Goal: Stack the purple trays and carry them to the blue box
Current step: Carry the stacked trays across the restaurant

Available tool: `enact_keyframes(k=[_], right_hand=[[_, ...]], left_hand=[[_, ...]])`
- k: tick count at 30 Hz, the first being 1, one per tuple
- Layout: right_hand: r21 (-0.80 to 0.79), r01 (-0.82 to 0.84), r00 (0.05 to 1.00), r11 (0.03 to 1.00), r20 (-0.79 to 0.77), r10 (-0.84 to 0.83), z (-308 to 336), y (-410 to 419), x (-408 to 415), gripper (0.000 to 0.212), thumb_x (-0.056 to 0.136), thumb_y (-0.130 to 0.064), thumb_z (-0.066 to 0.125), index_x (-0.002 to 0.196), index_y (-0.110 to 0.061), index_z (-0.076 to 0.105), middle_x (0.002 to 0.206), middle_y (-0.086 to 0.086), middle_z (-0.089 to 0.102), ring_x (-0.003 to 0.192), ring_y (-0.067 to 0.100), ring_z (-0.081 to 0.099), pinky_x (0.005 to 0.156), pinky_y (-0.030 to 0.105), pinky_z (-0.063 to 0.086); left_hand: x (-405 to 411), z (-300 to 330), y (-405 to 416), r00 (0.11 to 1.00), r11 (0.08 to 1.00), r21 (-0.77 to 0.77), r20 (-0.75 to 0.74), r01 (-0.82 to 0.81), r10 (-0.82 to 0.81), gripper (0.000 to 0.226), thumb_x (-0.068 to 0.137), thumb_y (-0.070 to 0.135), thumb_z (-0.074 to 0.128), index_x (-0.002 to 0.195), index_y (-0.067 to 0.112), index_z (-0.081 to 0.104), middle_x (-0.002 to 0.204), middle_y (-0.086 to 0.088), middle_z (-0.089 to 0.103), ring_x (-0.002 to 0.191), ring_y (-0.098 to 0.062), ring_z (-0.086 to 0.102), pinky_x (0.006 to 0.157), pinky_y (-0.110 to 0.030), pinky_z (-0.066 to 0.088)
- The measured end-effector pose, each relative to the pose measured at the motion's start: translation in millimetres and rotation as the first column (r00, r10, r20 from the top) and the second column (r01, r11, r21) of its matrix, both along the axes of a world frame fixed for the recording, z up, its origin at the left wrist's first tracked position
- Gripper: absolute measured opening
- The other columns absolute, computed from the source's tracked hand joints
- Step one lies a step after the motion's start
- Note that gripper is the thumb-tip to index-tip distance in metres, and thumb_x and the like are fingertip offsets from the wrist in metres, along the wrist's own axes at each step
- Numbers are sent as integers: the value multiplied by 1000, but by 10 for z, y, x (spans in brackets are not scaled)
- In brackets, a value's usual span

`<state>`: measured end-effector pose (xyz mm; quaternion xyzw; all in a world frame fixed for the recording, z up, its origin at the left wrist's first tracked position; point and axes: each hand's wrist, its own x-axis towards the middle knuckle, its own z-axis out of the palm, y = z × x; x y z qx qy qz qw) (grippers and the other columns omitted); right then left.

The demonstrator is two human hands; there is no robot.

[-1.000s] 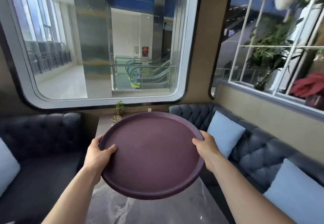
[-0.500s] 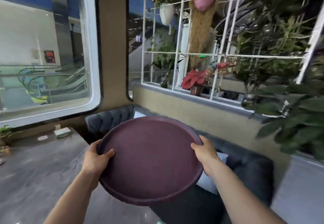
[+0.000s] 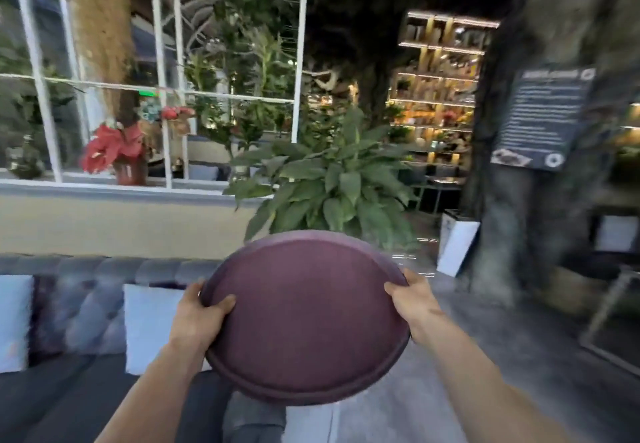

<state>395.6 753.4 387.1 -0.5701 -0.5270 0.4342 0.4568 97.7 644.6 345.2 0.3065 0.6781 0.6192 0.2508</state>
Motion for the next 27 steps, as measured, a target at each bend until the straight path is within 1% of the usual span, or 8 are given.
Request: enact_keyframes(k=[3, 6, 11, 14, 19, 22, 24, 27], right_hand=[[0, 173, 985, 985, 14, -173, 6, -73, 690, 30, 88, 2, 56, 110, -11, 73, 104, 16, 77, 101, 37, 71, 95, 49, 56], [1, 349, 937, 937, -2, -349, -39, -217, 1297, 27, 89, 2, 59, 110, -9, 72, 101, 14, 77, 99, 35, 72, 94, 50, 57], [-7, 573, 820, 820, -17, -573, -126, -769, 2099, 33, 90, 0, 59, 119, -11, 69, 101, 7, 75, 95, 29, 71, 92, 47, 57], [6, 686, 728, 728, -1, -686, -153, -1188, 2477, 33, 89, -1, 60, 117, -15, 70, 104, 10, 76, 98, 33, 71, 93, 52, 57], [10, 832, 555, 555, -36, -831, -240, -1980, 2938, 34, 90, 2, 59, 119, -14, 69, 95, 4, 77, 77, 19, 73, 68, 32, 61], [-16, 891, 454, 454, -37, -890, -286, -2419, 3139, 36, 91, 1, 58, 122, -16, 66, 99, 4, 75, 89, 26, 71, 89, 44, 59], [-19, 924, 382, 383, -32, -924, -322, -2700, 3242, 38, 91, 2, 58, 125, -12, 66, 104, 8, 75, 95, 30, 71, 94, 47, 57], [-25, 959, 283, 284, -20, -959, -349, -3089, 3402, 41, 89, 3, 57, 128, -11, 65, 112, 14, 74, 105, 35, 69, 99, 51, 54]], left_hand=[[536, -7, 440, 982, 982, 12, 23, 187, -187, 30, 83, 9, 73, 109, 18, 63, 101, -2, 68, 83, -16, 63, 72, -31, 47], [1065, -7, 801, 934, 935, 23, 43, 355, -355, 45, 83, 11, 74, 125, 16, 57, 113, -6, 66, 99, -27, 63, 88, -40, 49], [1911, -43, 1071, 814, 815, 2, 41, 580, -579, 25, 81, 6, 74, 98, 22, 63, 97, -9, 71, 98, -34, 68, 91, -46, 53], [2447, -36, 1098, 723, 725, 12, 66, 689, -688, 42, 80, 7, 76, 117, 19, 60, 106, -9, 70, 99, -31, 67, 94, -48, 52], [3269, -82, 983, 577, 577, 23, -6, 817, -817, 42, 78, 11, 77, 114, 21, 58, 103, -3, 69, 80, -17, 62, 67, -30, 46], [3712, -107, 856, 490, 490, 4, -28, 872, -871, 51, 79, 14, 77, 126, 19, 57, 94, 8, 65, 74, -9, 58, 59, -19, 39], [4003, -128, 744, 412, 412, -11, -28, 911, -911, 58, 81, 16, 76, 133, 18, 53, 108, 1, 63, 81, -15, 58, 63, -24, 41], [4462, -161, 587, 311, 311, -28, -14, 950, -950, 60, 82, 19, 75, 137, 21, 50, 112, 0, 60, 75, -9, 55, 58, -23, 40]])
